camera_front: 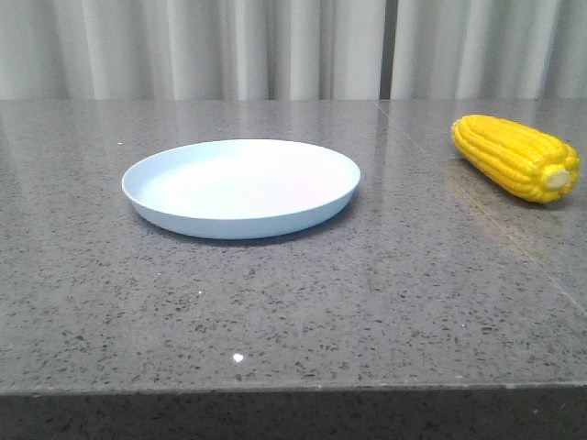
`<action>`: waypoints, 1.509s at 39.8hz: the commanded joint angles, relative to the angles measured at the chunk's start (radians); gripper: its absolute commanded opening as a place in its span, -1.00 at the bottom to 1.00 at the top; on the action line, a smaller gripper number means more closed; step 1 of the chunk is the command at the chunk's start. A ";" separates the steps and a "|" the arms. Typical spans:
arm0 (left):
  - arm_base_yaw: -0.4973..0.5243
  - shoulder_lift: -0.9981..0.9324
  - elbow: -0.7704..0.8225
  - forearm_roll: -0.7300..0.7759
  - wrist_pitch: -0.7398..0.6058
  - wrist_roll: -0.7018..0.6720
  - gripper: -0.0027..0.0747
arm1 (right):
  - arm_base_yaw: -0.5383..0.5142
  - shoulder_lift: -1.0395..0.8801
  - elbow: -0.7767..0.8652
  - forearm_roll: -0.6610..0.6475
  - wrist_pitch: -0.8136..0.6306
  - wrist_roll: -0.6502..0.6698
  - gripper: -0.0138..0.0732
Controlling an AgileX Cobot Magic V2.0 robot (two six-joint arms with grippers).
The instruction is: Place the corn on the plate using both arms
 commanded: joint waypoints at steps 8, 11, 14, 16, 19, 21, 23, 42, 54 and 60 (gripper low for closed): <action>0.002 0.014 -0.023 0.008 -0.077 -0.008 -0.98 | -0.004 0.270 -0.114 0.000 -0.105 -0.008 0.81; 0.002 0.014 -0.023 0.008 -0.077 -0.008 -0.98 | -0.004 0.394 -0.182 0.000 -0.105 -0.008 0.81; 0.002 0.014 -0.023 0.008 -0.077 -0.008 -0.98 | -0.002 0.528 -0.257 0.000 -0.087 -0.008 0.81; 0.002 0.014 -0.023 0.008 -0.077 -0.008 -0.98 | -0.001 0.607 -0.308 0.000 -0.064 -0.008 0.81; 0.002 0.014 -0.023 0.008 -0.077 -0.008 -0.98 | -0.001 0.714 -0.389 0.000 -0.030 -0.008 0.81; 0.002 0.014 -0.023 0.008 -0.077 -0.008 -0.98 | 0.003 0.790 -0.437 0.002 -0.011 -0.008 0.81; 0.002 0.014 -0.023 0.008 -0.077 -0.008 -0.98 | 0.014 0.852 -0.484 0.007 0.018 -0.008 0.81; 0.002 0.014 -0.023 0.008 -0.077 -0.008 -0.98 | 0.079 1.281 -0.848 0.084 0.421 -0.008 0.81; 0.002 0.014 -0.023 0.008 -0.077 -0.008 -0.98 | 0.079 1.335 -0.892 0.084 0.460 -0.008 0.21; 0.002 0.014 -0.023 0.008 -0.077 -0.008 -0.98 | 0.079 1.335 -0.892 0.084 0.460 -0.008 -0.12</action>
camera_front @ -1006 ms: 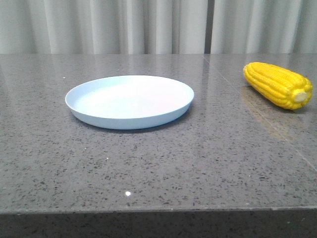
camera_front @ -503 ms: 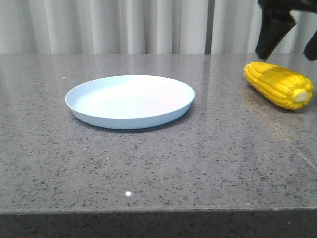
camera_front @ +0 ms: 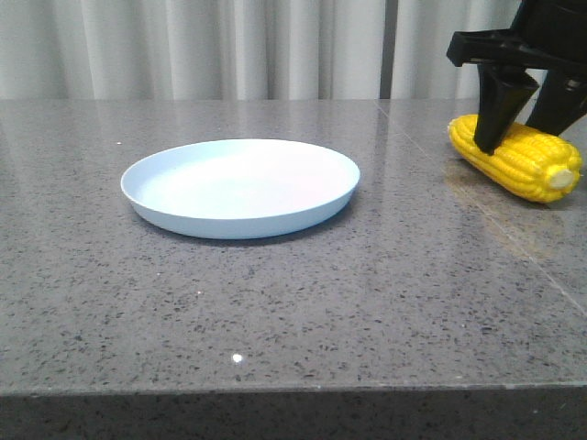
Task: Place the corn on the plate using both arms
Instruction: 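Lower the right gripper onto the yellow corn cob and close it, then lift the corn with the right gripper and carry it over the plate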
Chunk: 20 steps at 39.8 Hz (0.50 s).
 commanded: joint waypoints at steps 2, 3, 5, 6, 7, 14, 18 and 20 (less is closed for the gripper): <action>0.002 0.014 -0.023 0.007 -0.077 -0.008 -0.98 | -0.002 -0.041 -0.033 0.007 -0.021 -0.007 -0.16; 0.002 0.014 -0.023 0.007 -0.077 -0.008 -0.98 | -0.002 -0.042 -0.037 0.007 -0.020 -0.007 -0.16; 0.002 0.014 -0.023 0.007 -0.077 -0.008 -0.98 | -0.002 -0.048 -0.045 0.007 -0.009 -0.007 -0.17; 0.002 0.014 -0.023 0.007 -0.077 -0.008 -0.98 | -0.002 -0.055 -0.049 0.007 -0.008 -0.007 -0.17; 0.002 0.014 -0.023 0.007 -0.077 -0.008 -0.98 | -0.002 -0.061 -0.054 0.007 -0.007 -0.007 -0.17; 0.002 0.014 -0.023 0.007 -0.077 -0.008 -0.98 | 0.014 -0.132 -0.103 0.022 0.018 0.068 -0.17; 0.002 0.014 -0.023 0.007 -0.077 -0.008 -0.98 | 0.071 -0.146 -0.148 -0.001 0.055 0.110 -0.17; 0.002 0.014 -0.023 0.007 -0.077 -0.008 -0.98 | 0.114 -0.144 -0.169 -0.025 0.064 0.150 -0.17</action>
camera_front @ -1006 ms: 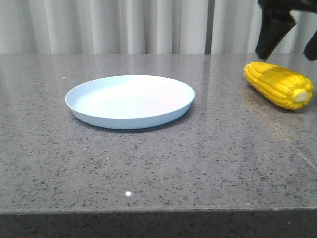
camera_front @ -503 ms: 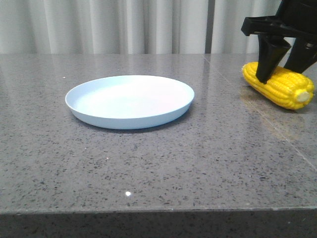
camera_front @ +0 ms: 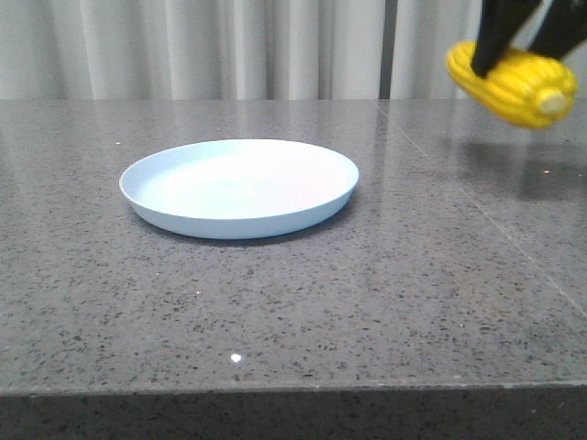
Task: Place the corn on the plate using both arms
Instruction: 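Lift the corn with the right gripper and carry it over the plate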
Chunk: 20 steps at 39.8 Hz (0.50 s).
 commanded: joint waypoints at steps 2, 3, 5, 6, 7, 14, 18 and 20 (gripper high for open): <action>0.002 0.014 -0.023 0.007 -0.077 -0.008 -0.98 | 0.100 -0.044 -0.071 -0.048 -0.009 0.095 -0.17; 0.002 0.014 -0.023 0.007 -0.077 -0.008 -0.98 | 0.122 -0.039 -0.078 -0.060 -0.012 0.118 -0.17; 0.002 0.014 -0.023 0.007 -0.077 -0.008 -0.98 | 0.173 -0.029 -0.090 -0.082 -0.013 0.170 -0.17; 0.002 0.014 -0.023 0.005 -0.077 -0.008 -0.98 | 0.196 -0.020 -0.097 -0.089 -0.015 0.190 -0.17; 0.002 0.014 -0.023 0.003 -0.077 -0.008 -0.98 | 0.228 -0.008 -0.105 -0.098 -0.015 0.214 -0.17; 0.002 0.014 -0.023 -0.002 -0.077 -0.008 -0.98 | 0.398 0.094 -0.187 -0.135 -0.016 0.329 -0.17; 0.002 0.014 -0.023 -0.002 -0.077 -0.008 -0.98 | 0.469 0.156 -0.234 -0.145 -0.017 0.384 -0.17; 0.002 0.014 -0.023 -0.002 -0.077 -0.008 -0.98 | 0.484 0.180 -0.247 -0.146 -0.020 0.410 -0.17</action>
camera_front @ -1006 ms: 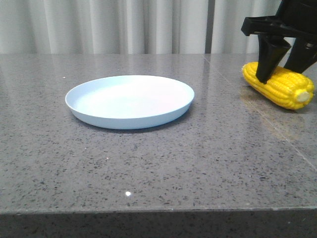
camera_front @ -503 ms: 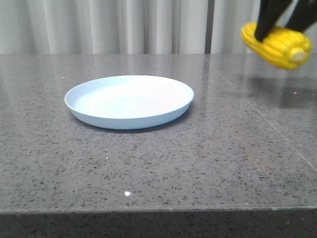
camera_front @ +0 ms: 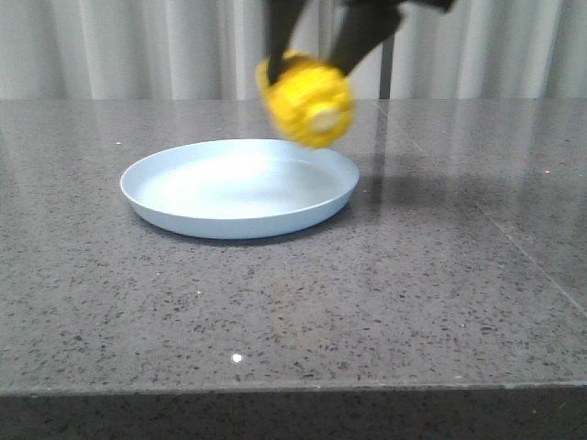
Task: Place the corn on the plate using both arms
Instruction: 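Lift the corn with the right gripper and carry it over the plate, then lower the corn onto the plate and open the right gripper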
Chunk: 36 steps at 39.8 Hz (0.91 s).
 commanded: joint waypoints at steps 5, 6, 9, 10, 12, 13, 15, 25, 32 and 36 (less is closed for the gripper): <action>0.002 0.014 -0.024 0.000 -0.077 -0.008 -0.98 | 0.036 0.028 -0.060 -0.038 -0.044 0.103 -0.17; 0.002 0.014 -0.024 0.000 -0.077 -0.008 -0.98 | 0.036 0.036 -0.060 -0.044 -0.042 0.112 -0.17; 0.002 0.014 -0.024 0.000 -0.077 -0.008 -0.98 | 0.036 0.053 -0.060 -0.057 -0.041 0.129 -0.17; 0.002 0.014 -0.024 0.000 -0.077 -0.008 -0.98 | 0.036 0.057 -0.060 -0.061 -0.039 0.138 -0.17; 0.002 0.014 -0.024 0.000 -0.077 -0.008 -0.98 | 0.036 0.064 -0.060 -0.068 -0.035 0.145 -0.16; 0.002 0.014 -0.024 0.000 -0.077 -0.008 -0.98 | 0.036 0.068 -0.060 -0.070 -0.033 0.145 -0.14; 0.002 0.014 -0.024 0.000 -0.077 -0.008 -0.98 | 0.036 0.070 -0.060 -0.071 -0.032 0.145 -0.08; 0.002 0.014 -0.024 0.000 -0.077 -0.008 -0.98 | 0.036 0.061 -0.060 -0.070 -0.021 0.145 0.61; 0.002 0.014 -0.024 0.000 -0.077 -0.008 -0.98 | 0.006 -0.019 -0.060 -0.088 -0.023 0.140 0.65; 0.002 0.014 -0.024 0.000 -0.077 -0.008 -0.98 | -0.052 -0.087 -0.060 -0.088 -0.010 0.089 0.65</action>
